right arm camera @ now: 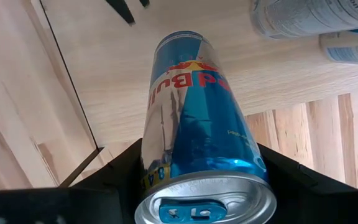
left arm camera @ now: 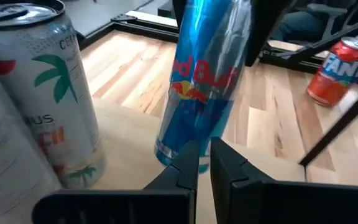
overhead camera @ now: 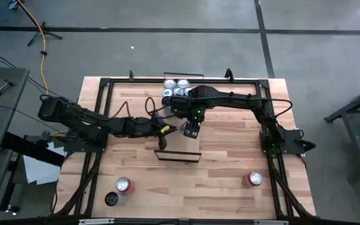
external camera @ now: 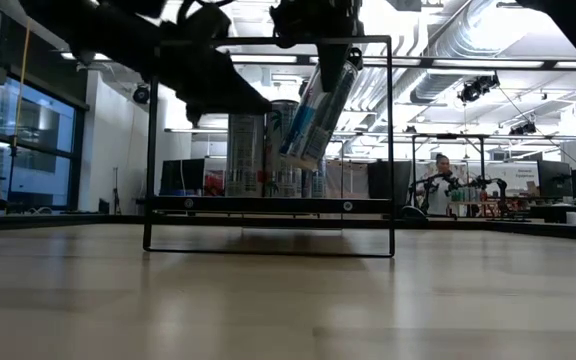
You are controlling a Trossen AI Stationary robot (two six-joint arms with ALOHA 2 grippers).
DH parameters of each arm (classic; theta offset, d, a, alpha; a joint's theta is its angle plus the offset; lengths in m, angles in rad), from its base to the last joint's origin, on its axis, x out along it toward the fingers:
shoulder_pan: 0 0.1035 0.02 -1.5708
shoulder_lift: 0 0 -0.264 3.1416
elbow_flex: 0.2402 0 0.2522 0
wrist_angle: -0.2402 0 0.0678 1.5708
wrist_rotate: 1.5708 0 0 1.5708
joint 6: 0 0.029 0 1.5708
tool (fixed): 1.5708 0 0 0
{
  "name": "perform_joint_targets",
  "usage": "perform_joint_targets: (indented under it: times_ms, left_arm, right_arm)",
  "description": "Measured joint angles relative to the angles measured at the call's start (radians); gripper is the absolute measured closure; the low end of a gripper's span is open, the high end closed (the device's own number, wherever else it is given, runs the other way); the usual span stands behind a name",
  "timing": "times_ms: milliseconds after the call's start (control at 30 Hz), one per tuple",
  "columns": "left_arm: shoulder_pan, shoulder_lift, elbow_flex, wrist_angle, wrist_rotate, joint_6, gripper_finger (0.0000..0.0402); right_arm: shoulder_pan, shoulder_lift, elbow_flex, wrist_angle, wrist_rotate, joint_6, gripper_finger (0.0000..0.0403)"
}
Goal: Place canned beverage on shelf
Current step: Put the blue soda can on the shelf aligned with the other blue soda can
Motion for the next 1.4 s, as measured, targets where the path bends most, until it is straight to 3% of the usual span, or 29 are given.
perform_joint_targets:
  times_ms: [133,500,1033,1233,1400]
  left_arm:
    - [0.001,0.055,0.000,0.111,-0.038,-0.005,0.0401]
    - [0.013,0.173,0.000,0.166,-0.044,-0.058,0.0401]
    - [0.020,0.272,0.000,0.266,-0.034,-0.060,0.0401]
    - [0.020,0.307,0.000,0.273,-0.022,-0.063,0.0401]
    - [0.020,0.322,0.000,0.276,-0.022,-0.076,0.0401]
  right_arm:
    - [0.000,0.000,-0.005,0.005,-0.002,0.009,0.0187]
    - [0.000,0.002,-0.090,0.050,-0.010,0.018,0.0187]
    - [0.000,0.006,-0.096,0.079,-0.042,0.052,0.0187]
    - [0.000,0.006,-0.094,0.119,-0.051,0.076,0.0151]
    - [0.001,0.006,-0.093,0.133,-0.056,0.087,0.0144]
